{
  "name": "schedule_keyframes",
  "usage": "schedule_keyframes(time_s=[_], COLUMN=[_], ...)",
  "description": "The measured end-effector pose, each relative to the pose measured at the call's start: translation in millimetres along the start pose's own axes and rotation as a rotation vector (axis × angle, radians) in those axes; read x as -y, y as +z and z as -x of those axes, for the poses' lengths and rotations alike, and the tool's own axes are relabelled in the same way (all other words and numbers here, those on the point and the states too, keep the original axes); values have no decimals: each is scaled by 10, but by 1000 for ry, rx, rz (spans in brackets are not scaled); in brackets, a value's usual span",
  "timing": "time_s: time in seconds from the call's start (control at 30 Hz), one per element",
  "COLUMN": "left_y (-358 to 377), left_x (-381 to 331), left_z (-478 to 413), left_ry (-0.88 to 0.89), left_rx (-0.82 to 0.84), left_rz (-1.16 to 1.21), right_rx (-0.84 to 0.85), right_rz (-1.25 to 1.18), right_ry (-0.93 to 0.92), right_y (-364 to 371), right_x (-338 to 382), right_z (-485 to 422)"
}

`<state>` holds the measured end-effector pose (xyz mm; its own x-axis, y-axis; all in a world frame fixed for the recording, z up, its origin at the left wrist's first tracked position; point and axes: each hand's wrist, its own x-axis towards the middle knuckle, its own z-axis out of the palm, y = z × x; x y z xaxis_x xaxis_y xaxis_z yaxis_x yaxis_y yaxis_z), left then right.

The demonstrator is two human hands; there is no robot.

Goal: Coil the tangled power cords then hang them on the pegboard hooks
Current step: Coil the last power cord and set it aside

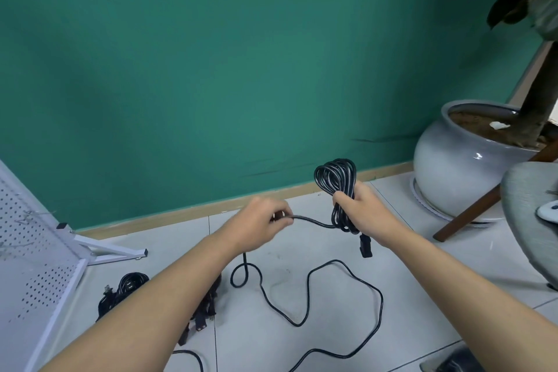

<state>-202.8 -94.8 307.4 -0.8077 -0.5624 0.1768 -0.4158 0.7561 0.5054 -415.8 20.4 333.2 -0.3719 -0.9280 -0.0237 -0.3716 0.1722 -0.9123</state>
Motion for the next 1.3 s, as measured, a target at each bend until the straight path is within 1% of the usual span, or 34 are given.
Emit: schedule_keyframes(time_s=[0.1,0.17,0.23,0.3,0.4,0.47,0.57,0.67,0.83,0.97,1.13,1.23,1.3], left_y=[-135,-174,-181,-181,-215,-231,-230,-233,-191,-141,-159,-177,-191], left_x=[-79,-168,-232,-263,-293,-322,-334,-306,-244,-148,-121,-138,-136], left_z=[-54,-78,-97,-111,-129,-125,-105,-68,-59,-59,-114,-106,-76], left_ry=[187,252,261,241,143,90,80,72,73,63,49,31,-15], left_rx=[-226,-298,-337,-368,-407,-385,-295,-161,-57,-39,-49,-32,-52], left_rz=[-43,-33,12,57,148,193,224,237,188,106,125,135,196], right_rx=[32,102,215,302,349,401,489,494,492,503,332,351,355], right_rz=[136,238,266,236,24,-7,107,159,152,238,381,508,518], right_ry=[-24,-52,-85,-94,-47,-55,-118,-141,-115,-76,-57,-95,-117], right_y=[9,30,73,120,133,126,166,193,209,225,235,228,219], right_x=[21,33,63,121,220,248,227,177,184,203,196,185,154], right_z=[6,33,80,134,186,209,229,236,260,288,250,227,216])
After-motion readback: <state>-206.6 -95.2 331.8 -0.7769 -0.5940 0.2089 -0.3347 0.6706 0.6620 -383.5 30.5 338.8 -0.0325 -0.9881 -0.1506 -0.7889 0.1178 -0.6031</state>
